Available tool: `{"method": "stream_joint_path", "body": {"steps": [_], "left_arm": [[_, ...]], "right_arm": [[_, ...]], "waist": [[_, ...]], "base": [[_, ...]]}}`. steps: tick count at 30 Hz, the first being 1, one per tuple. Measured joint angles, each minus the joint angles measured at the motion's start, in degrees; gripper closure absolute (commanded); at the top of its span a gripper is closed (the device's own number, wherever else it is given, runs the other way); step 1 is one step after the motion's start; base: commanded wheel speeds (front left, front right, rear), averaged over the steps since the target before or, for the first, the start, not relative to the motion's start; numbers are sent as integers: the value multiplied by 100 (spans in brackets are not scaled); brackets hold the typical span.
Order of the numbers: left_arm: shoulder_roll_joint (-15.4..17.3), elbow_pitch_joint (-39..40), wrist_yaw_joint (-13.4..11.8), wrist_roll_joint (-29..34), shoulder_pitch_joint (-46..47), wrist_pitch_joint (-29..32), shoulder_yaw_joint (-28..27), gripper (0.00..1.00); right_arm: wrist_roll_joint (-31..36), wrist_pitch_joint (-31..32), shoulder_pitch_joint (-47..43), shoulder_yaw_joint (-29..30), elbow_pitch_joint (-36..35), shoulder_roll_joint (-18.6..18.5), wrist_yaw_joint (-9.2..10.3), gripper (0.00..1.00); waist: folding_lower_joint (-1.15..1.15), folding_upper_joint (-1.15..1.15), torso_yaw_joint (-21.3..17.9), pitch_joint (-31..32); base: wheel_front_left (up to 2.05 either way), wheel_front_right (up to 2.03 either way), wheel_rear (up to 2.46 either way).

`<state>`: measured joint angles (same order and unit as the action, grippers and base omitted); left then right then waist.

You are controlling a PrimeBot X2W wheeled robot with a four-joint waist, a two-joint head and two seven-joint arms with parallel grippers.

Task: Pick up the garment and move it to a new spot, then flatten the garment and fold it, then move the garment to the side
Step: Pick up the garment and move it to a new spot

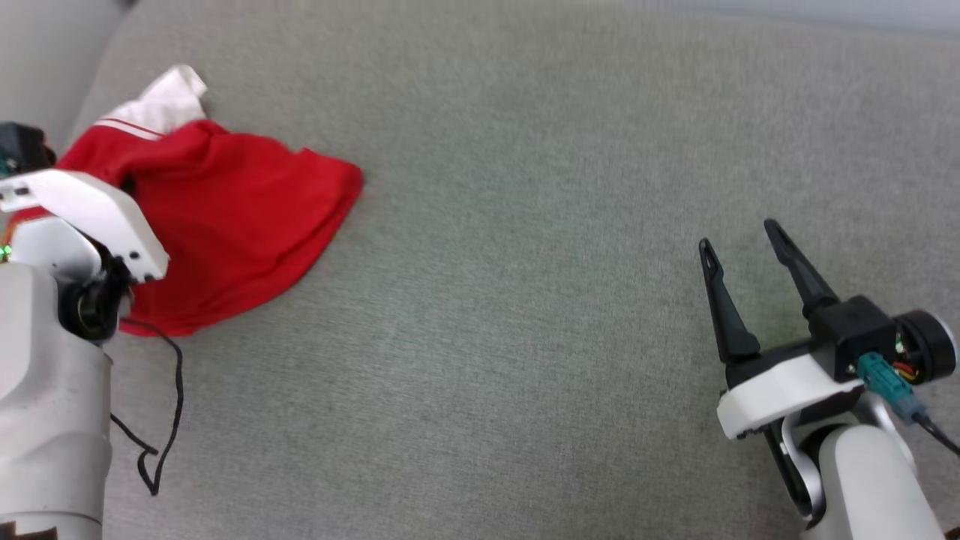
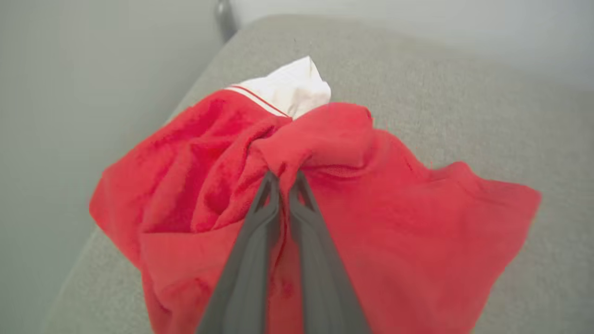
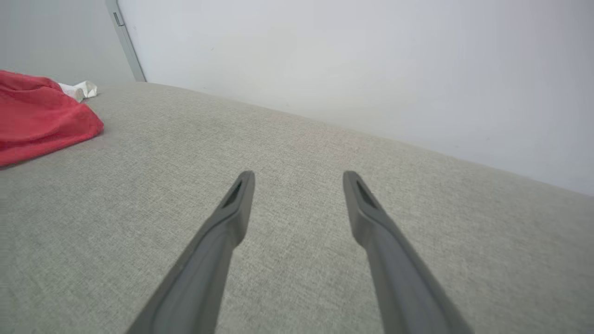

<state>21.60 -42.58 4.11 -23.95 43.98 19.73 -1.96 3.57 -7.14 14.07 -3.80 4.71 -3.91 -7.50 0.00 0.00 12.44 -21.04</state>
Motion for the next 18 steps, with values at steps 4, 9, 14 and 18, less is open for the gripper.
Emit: {"method": "stream_joint_path", "body": {"steps": [4, 9, 14, 18], "left_arm": [[-11, 163, -134, 229, 75, -883, 54, 100], [-144, 458, -264, 433, 105, -1914, 157, 100], [-297, 772, -270, 563, 41, -2593, 291, 100], [-525, 1116, -249, 608, -188, -2799, 481, 100]], "right_arm": [[-9, -35, -165, 67, 20, 37, 0, 0], [-62, -42, -376, 199, 1, 75, -1, 0], [-152, -9, -638, 326, -63, 87, -1, 0], [-270, 52, -886, 383, -155, 94, -1, 0]], "waist": [[0, 0, 65, 360], [0, 0, 85, 849], [-1, 0, -20, 1299], [-2, 0, -244, 1571]], "base": [[0, 0, 0], [0, 0, 0], [0, 0, 0], [0, 0, 0]]}}
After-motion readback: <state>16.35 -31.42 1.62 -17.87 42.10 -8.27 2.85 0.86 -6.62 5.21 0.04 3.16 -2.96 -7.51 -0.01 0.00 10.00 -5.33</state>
